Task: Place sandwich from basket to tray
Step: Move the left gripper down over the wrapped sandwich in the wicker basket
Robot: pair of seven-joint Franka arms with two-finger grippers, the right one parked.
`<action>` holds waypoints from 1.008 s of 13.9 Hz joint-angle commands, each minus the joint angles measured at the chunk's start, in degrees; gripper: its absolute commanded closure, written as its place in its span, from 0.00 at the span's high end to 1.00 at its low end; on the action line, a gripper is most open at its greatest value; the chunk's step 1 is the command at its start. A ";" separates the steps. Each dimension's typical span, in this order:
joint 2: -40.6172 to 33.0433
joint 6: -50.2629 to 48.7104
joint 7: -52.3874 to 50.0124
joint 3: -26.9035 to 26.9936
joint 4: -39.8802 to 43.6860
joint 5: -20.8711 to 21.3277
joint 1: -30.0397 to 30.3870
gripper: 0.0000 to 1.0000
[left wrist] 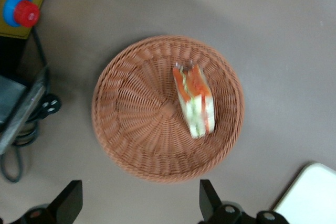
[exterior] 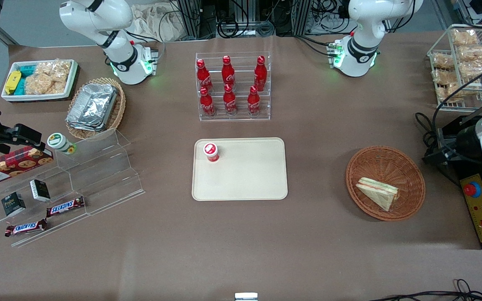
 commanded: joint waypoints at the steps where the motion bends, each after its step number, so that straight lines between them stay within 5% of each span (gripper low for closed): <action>1: 5.45 6.53 -6.44 -0.46 0.51 -1.55 -0.36 1.00; 14: 19.53 23.00 -17.97 -0.55 0.33 -1.03 -5.38 0.95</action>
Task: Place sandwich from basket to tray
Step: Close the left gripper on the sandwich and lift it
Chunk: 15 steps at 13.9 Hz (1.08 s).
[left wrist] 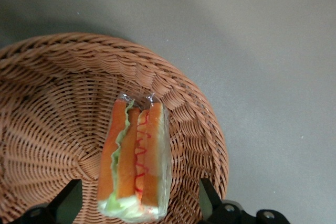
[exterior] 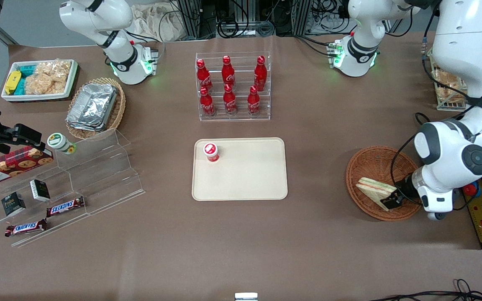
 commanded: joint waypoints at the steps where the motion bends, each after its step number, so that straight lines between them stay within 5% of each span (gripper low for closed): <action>1: 0.49 0.81 -2.36 0.30 0.52 -0.22 -0.50 0.79; 4: -0.12 0.29 -3.69 0.21 0.52 0.40 -0.59 0.31; 6: -1.35 -0.76 -3.78 0.21 0.60 2.67 -0.67 0.12; 10: -7.49 -14.26 -2.99 -1.98 5.07 10.14 -0.59 0.07; 15: -13.91 -32.63 -0.27 -8.21 15.35 10.86 -0.50 0.05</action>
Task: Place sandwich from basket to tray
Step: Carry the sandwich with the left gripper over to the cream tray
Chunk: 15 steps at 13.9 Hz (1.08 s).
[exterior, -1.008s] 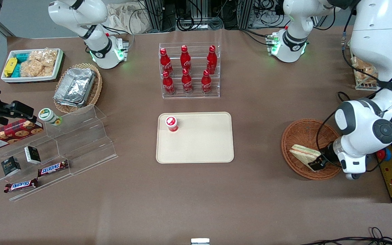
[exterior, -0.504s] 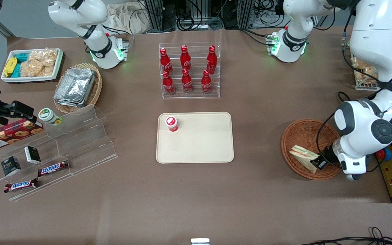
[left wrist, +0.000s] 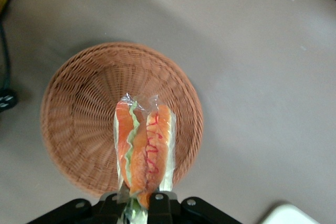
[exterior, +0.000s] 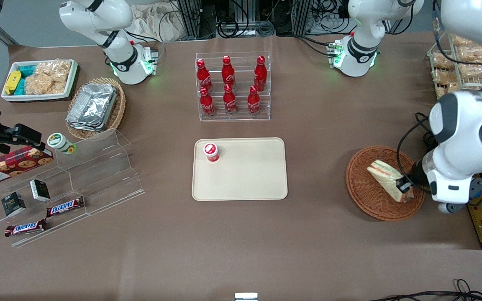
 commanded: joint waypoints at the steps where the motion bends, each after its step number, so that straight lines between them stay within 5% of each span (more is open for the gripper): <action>1: -2.72 -9.69 1.04 -3.94 6.11 0.94 0.01 0.05; 7: -6.42 -21.85 -6.15 -20.62 12.99 0.85 0.01 0.03; 15: 2.96 -12.56 -11.80 -34.45 10.80 1.90 -0.17 0.03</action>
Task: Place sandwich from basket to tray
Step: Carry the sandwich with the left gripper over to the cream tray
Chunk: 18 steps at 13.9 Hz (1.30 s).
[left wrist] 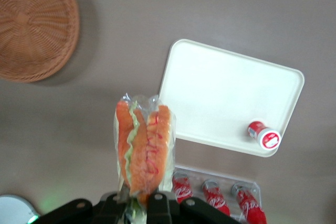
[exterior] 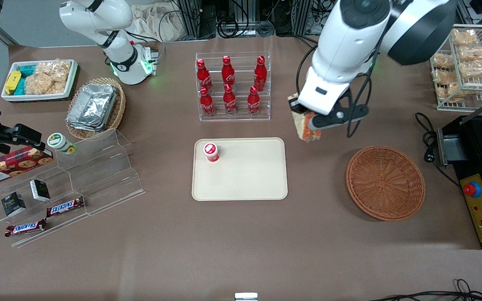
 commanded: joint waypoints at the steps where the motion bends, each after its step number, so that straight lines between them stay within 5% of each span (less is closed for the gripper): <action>1: 6.50 5.21 -2.02 -2.90 -0.65 2.91 0.54 0.03; 8: 23.47 15.77 -16.96 -2.21 -0.66 23.12 -9.57 0.02; 14: 31.21 20.17 -22.23 -2.03 -0.84 32.27 -10.71 0.02; 18: 33.41 22.20 -22.85 -1.68 -0.84 33.68 -10.71 0.05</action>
